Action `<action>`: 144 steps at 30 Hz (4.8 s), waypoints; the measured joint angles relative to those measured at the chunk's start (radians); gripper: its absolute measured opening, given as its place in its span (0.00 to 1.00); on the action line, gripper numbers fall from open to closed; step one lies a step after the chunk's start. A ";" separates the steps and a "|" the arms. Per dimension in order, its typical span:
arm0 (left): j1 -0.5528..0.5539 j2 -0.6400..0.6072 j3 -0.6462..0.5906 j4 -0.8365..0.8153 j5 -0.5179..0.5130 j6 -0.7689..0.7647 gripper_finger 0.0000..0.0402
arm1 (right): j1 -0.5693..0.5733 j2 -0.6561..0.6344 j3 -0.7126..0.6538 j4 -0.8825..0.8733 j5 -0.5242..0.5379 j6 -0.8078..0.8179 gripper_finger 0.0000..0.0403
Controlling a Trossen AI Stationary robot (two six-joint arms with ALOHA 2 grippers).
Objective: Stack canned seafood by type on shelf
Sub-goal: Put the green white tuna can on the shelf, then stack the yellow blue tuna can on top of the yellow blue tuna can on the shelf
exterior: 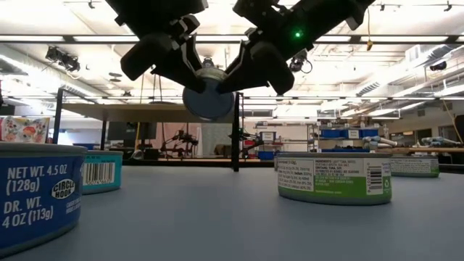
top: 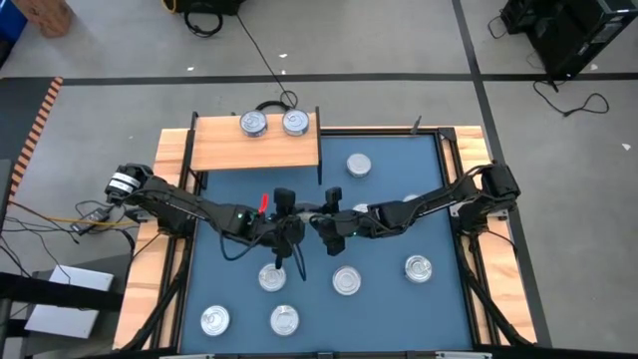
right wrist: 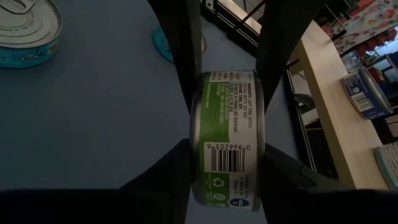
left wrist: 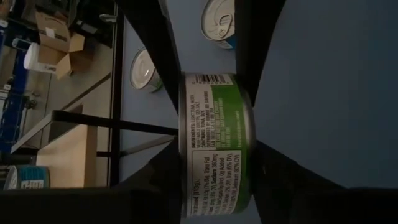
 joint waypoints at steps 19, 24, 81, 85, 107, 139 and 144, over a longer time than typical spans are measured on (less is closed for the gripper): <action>0.002 -0.001 0.309 -0.694 -0.342 -0.234 0.36 | 0.105 -0.035 0.002 0.020 0.136 -0.035 0.47; 0.015 -0.002 0.388 -1.072 -0.409 -0.522 0.36 | 0.108 -0.035 0.001 0.005 0.151 -0.030 0.38; 0.921 -0.155 0.108 -0.665 -0.108 -0.035 0.59 | 0.092 -0.033 0.000 -0.024 0.156 -0.037 0.06; 0.922 -0.155 0.108 -0.664 -0.110 -0.037 0.61 | 0.092 -0.033 0.000 -0.025 0.156 -0.037 0.06; 0.973 -0.156 0.108 -0.630 -0.130 -0.021 0.52 | 0.092 -0.033 0.000 -0.026 0.157 -0.037 0.07; 0.505 -0.383 -0.183 -0.031 0.304 -0.093 0.01 | -0.052 -0.015 -0.222 0.508 -0.229 0.315 0.01; 0.432 -0.389 -0.236 0.090 0.426 -0.115 0.01 | -0.051 -0.016 -0.361 0.700 -0.169 0.299 0.01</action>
